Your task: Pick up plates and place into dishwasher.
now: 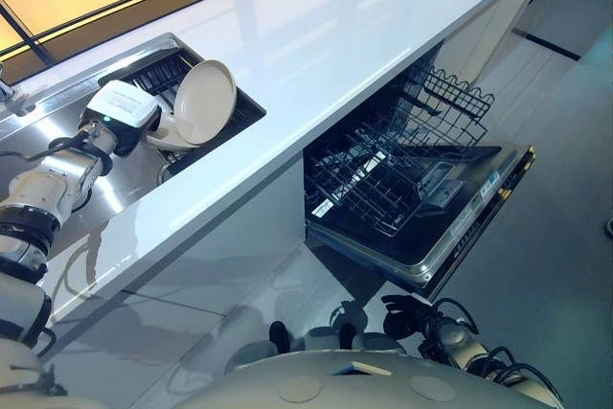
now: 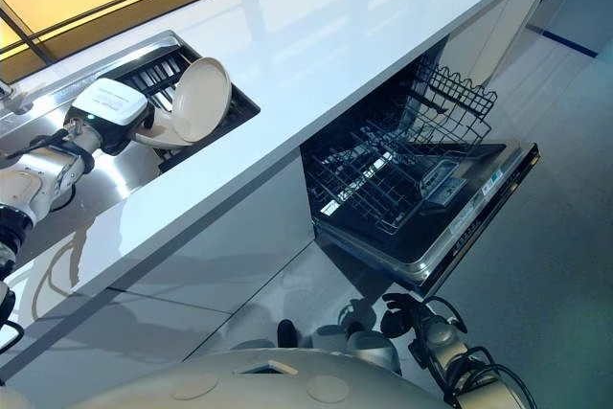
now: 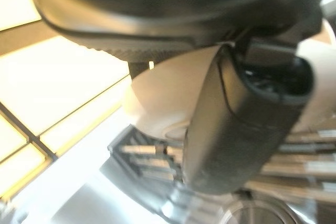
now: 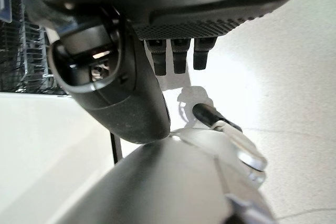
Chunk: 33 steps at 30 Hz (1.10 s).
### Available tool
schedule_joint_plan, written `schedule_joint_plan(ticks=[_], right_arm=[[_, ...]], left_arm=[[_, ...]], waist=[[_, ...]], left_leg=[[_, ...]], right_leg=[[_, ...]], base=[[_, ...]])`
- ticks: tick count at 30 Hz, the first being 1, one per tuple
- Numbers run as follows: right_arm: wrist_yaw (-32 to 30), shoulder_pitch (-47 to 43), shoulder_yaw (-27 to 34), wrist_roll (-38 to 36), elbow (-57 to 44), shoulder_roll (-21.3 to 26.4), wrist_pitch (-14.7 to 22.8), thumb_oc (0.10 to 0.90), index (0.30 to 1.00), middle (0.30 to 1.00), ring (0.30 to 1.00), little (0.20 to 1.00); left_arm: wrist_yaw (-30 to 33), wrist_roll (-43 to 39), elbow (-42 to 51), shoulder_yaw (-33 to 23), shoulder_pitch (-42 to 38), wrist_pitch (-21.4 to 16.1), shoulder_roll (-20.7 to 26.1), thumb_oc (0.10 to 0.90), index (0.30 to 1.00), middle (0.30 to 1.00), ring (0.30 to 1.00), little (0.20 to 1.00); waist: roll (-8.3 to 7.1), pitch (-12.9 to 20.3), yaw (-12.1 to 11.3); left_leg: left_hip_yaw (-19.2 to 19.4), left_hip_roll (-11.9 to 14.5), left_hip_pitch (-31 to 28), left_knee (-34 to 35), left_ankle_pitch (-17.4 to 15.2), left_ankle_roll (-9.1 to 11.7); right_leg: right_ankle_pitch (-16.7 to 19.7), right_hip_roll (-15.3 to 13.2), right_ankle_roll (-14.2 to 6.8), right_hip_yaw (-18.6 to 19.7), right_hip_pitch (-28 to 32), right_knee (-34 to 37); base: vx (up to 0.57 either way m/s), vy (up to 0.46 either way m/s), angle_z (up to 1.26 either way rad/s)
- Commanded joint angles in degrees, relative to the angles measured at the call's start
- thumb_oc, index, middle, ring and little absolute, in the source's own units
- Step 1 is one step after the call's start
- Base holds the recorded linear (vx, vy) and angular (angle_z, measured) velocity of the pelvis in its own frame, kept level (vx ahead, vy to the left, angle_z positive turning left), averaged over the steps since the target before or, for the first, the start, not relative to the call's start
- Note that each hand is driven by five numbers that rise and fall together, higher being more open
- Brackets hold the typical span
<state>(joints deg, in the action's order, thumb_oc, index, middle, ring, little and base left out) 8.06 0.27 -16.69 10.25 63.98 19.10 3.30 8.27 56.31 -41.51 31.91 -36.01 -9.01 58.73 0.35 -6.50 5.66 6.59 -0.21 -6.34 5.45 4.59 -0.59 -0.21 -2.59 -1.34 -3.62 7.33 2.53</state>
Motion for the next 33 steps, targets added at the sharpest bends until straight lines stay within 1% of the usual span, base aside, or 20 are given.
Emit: schedule_joint_plan(ticks=[1,6,8,9,10,11,12,13,15,17,18,19,21,23,26,28,33], right_arm=[[-1.2,0.7,-1.6,-0.2,-1.1,2.5,1.6,0.800,0.900,0.900,0.900,0.900],[-0.1,1.0,-1.8,1.3,-1.3,2.4,1.6,0.800,0.900,0.900,0.900,0.900],[0.0,1.0,-2.1,1.2,-1.6,2.3,1.5,0.800,0.900,0.900,0.900,0.900],[0.0,1.0,-2.1,1.0,-1.8,2.4,1.3,0.800,0.900,0.900,0.900,0.900],[0.0,1.0,-2.1,1.1,-1.6,2.4,1.5,0.800,0.900,0.900,0.900,0.900],[0.1,1.1,-1.9,1.1,-1.8,2.6,1.5,0.800,0.900,0.900,0.900,0.900],[0.2,1.1,-1.8,1.2,-1.9,2.6,1.4,0.800,0.900,0.900,0.900,0.900],[0.3,1.1,-1.6,1.2,-1.7,2.8,1.5,0.800,0.900,0.900,0.900,0.900],[0.5,1.1,-1.5,1.4,-1.9,3.0,1.4,0.800,0.900,0.900,0.900,0.900],[0.8,1.1,-1.3,1.5,-2.1,3.2,1.3,0.800,0.900,0.900,0.900,0.900],[1.0,1.1,-1.3,1.2,-2.2,3.4,1.3,0.800,0.900,0.900,0.900,0.900],[1.0,1.1,-1.2,1.2,-2.1,3.5,1.4,0.800,0.900,0.900,0.900,0.900],[0.8,0.9,-1.5,1.0,-1.9,3.3,1.4,0.800,0.900,0.900,0.900,0.900],[0.7,0.8,-1.8,0.7,-2.0,3.1,1.1,0.800,0.900,0.900,0.900,0.900],[0.7,0.5,-2.2,0.2,-1.5,3.2,1.3,0.800,0.900,0.900,0.900,0.900],[0.8,0.3,-2.4,-0.1,-1.2,3.1,1.3,0.800,0.900,0.900,0.900,0.900],[0.4,0.1,-3.1,-1.4,-0.6,2.7,1.2,0.800,0.900,0.900,0.900,0.900]], left_arm=[[2.9,0.6,-3.4,-1.3,-11.0,4.4,0.8,0.100,0.300,0.300,0.300,0.200],[4.4,1.4,-1.8,-1.5,-11.9,4.0,2.8,0.100,0.300,0.300,0.300,0.200],[4.2,1.5,0.2,-1.4,-12.7,3.5,4.6,0.100,0.300,0.300,0.300,0.200],[3.5,2.7,1.1,-1.3,-13.2,1.0,6.0,0.100,0.300,0.300,0.300,0.200],[3.1,2.9,2.3,-0.9,-13.5,0.2,7.2,0.100,0.300,0.300,0.300,0.200],[2.6,3.6,3.6,-1.0,-13.4,-2.1,8.8,0.100,0.300,0.300,0.300,0.200],[2.3,3.6,4.0,-1.0,-13.3,-3.7,9.4,0.100,0.300,0.300,0.300,0.200],[0.0,4.5,6.9,-0.8,-13.6,-4.5,11.7,0.100,0.300,0.300,0.300,0.200],[-1.4,4.5,7.9,-0.8,-13.3,-6.0,13.2,0.100,0.300,0.300,0.300,0.200],[-4.2,4.6,9.6,-1.0,-13.8,-8.6,15.6,0.100,0.300,0.300,0.300,0.200],[-6.8,4.0,10.5,-1.0,-14.3,-11.3,16.9,0.100,0.300,0.300,0.300,0.200],[-8.0,4.0,11.0,-0.8,-14.7,-12.5,17.8,0.100,0.300,0.300,0.300,0.200],[-11.4,3.0,11.9,-0.5,-15.6,-16.2,19.5,0.100,0.300,0.300,0.300,0.200],[-13.6,2.7,13.3,0.5,-16.9,-18.1,20.9,0.100,0.300,0.300,0.300,0.200],[-16.8,1.5,15.6,3.1,-20.7,-19.4,22.8,0.100,0.300,0.300,0.300,0.200],[-18.1,0.9,16.7,5.7,-24.3,-19.5,23.7,0.100,0.300,0.300,0.300,0.200],[-14.7,2.7,15.3,12.0,-32.6,-18.1,25.0,0.100,0.300,0.300,0.300,0.200]], waist=[[2.03,0.8,1.0],[2.34,1.0,0.7],[2.44,1.2,0.4],[2.55,1.2,0.1],[2.60,1.3,0.0],[2.74,1.4,-0.3],[2.82,1.4,-0.4],[3.02,1.5,-0.7],[3.20,1.5,-1.0],[3.42,1.5,-1.3],[3.61,1.7,-1.6],[3.75,1.8,-1.7],[4.03,1.9,-2.1],[4.25,2.0,-2.4],[4.66,2.1,-2.6],[4.75,2.2,-2.8],[5.15,2.5,-3.1]], left_leg=[[4.1,-4.4,-2.8,-1.4,-9.2,-3.6],[3.8,-4.3,-2.7,-1.5,-9.1,-3.4],[3.5,-4.3,-2.7,-1.5,-9.1,-3.3],[3.3,-4.3,-2.7,-1.6,-9.1,-3.2],[3.2,-4.3,-2.7,-1.6,-9.1,-3.1],[3.0,-4.3,-2.7,-1.6,-9.1,-3.1],[2.9,-4.2,-2.7,-1.6,-9.1,-3.0],[2.8,-4.2,-2.8,-1.6,-9.1,-2.9],[2.4,-4.2,-2.8,-1.6,-9.0,-2.8],[2.1,-4.2,-2.9,-1.6,-9.0,-2.7],[1.7,-4.3,-2.9,-1.6,-8.9,-2.7],[1.5,-4.3,-3.0,-1.5,-8.9,-2.6],[1.2,-4.4,-3.3,-1.4,-8.9,-2.6],[0.7,-4.4,-3.4,-1.3,-8.8,-2.5],[0.2,-4.5,-3.7,-1.1,-8.8,-2.4],[0.0,-4.5,-3.8,-1.0,-8.8,-2.3],[-0.3,-4.4,-4.0,-0.7,-8.6,-2.0]], right_leg=[[0.8,-0.2,-6.2,2.3,-5.2,-5.3],[0.5,-0.3,-6.0,1.9,-5.0,-5.1],[0.3,-0.2,-5.9,1.6,-4.8,-5.0],[0.3,-0.3,-5.9,1.3,-4.6,-4.9],[0.3,-0.3,-5.8,1.2,-4.5,-4.8],[0.2,-0.3,-5.8,1.0,-4.3,-4.6],[0.2,-0.3,-5.8,0.9,-4.3,-4.5],[0.2,-0.2,-5.7,0.7,-4.0,-4.3],[0.2,-0.2,-5.7,0.4,-3.8,-4.1],[0.1,-0.2,-5.6,0.0,-3.5,-3.9],[0.2,-0.2,-5.6,-0.3,-3.2,-3.7],[0.1,-0.2,-5.6,-0.5,-3.1,-3.5],[0.1,-0.2,-5.5,-0.9,-2.7,-3.3],[0.0,-0.1,-5.5,-1.2,-2.3,-3.1],[-0.1,-0.1,-5.5,-1.7,-1.8,-2.9],[-0.1,-0.1,-5.5,-2.1,-1.6,-2.7],[-0.1,0.1,-5.3,-2.8,-0.9,-1.9]], base=[[0.00,0.000,0.00],[0.00,0.000,0.00],[-0.01,-0.050,0.00],[-0.01,-0.055,0.01],[-0.02,-0.054,0.02],[-0.02,-0.042,0.02],[-0.03,-0.049,0.02],[-0.03,-0.044,0.02],[-0.03,-0.039,0.03],[-0.03,-0.045,0.06],[-0.04,-0.053,0.07],[-0.04,-0.055,0.10],[-0.03,-0.052,0.17],[-0.03,-0.058,0.10],[-0.03,-0.061,0.09],[-0.03,-0.065,0.11],[-0.02,-0.062,0.10]])
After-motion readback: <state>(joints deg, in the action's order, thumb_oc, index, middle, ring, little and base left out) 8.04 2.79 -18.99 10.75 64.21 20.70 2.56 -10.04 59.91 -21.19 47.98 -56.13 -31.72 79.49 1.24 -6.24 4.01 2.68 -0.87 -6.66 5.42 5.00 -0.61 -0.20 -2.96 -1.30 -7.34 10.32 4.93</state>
